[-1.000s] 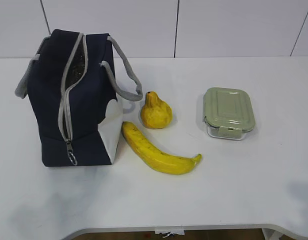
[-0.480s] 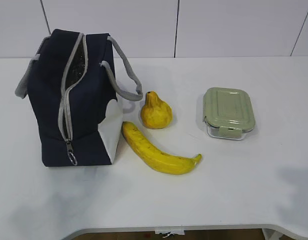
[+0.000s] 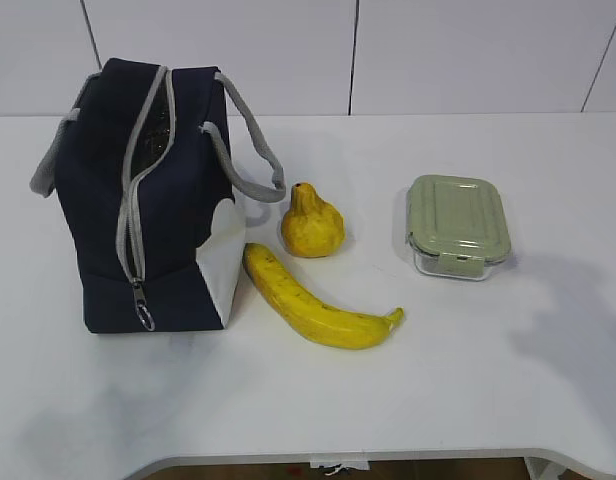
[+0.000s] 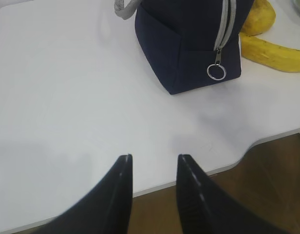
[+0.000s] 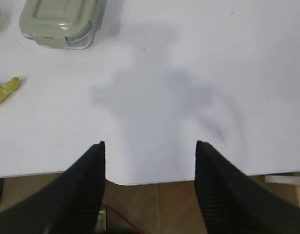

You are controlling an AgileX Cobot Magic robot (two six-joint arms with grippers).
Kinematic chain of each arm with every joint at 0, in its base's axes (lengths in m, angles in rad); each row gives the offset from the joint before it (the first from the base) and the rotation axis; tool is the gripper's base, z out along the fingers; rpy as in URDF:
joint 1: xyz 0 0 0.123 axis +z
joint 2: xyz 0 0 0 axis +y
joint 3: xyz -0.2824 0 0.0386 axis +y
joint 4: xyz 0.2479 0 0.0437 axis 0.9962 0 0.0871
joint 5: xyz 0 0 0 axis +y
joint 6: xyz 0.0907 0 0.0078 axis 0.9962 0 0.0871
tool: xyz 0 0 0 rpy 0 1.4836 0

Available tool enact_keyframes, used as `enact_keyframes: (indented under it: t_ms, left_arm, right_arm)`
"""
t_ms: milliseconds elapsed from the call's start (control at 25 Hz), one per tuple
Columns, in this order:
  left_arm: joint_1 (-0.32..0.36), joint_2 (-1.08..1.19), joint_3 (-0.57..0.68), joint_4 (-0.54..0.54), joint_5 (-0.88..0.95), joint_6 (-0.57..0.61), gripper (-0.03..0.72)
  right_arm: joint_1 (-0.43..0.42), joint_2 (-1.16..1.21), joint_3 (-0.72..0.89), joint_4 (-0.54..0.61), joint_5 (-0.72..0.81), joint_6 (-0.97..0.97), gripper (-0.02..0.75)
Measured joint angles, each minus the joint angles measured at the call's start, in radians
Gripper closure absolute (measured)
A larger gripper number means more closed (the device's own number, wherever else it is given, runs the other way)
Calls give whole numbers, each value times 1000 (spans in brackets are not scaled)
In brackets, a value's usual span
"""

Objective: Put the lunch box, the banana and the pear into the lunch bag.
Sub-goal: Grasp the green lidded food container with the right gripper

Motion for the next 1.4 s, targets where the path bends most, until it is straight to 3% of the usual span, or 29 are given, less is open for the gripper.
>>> enact_keyframes:
  t_ms: [400, 800, 960, 1400]
  left_arm:
    - [0, 0, 0, 0, 0, 0, 449]
    - [0, 0, 0, 0, 0, 0, 449]
    - [0, 0, 0, 0, 0, 0, 449]
    - [0, 0, 0, 0, 0, 0, 449]
  right_arm:
    - [0, 436, -106, 48, -105, 0, 283]
    - [0, 853, -405, 137, -141, -54, 284]
    - [-29, 970, -526, 289, -103, -166, 283]
    - [-276, 1169, -628, 904, 140, -681, 284]
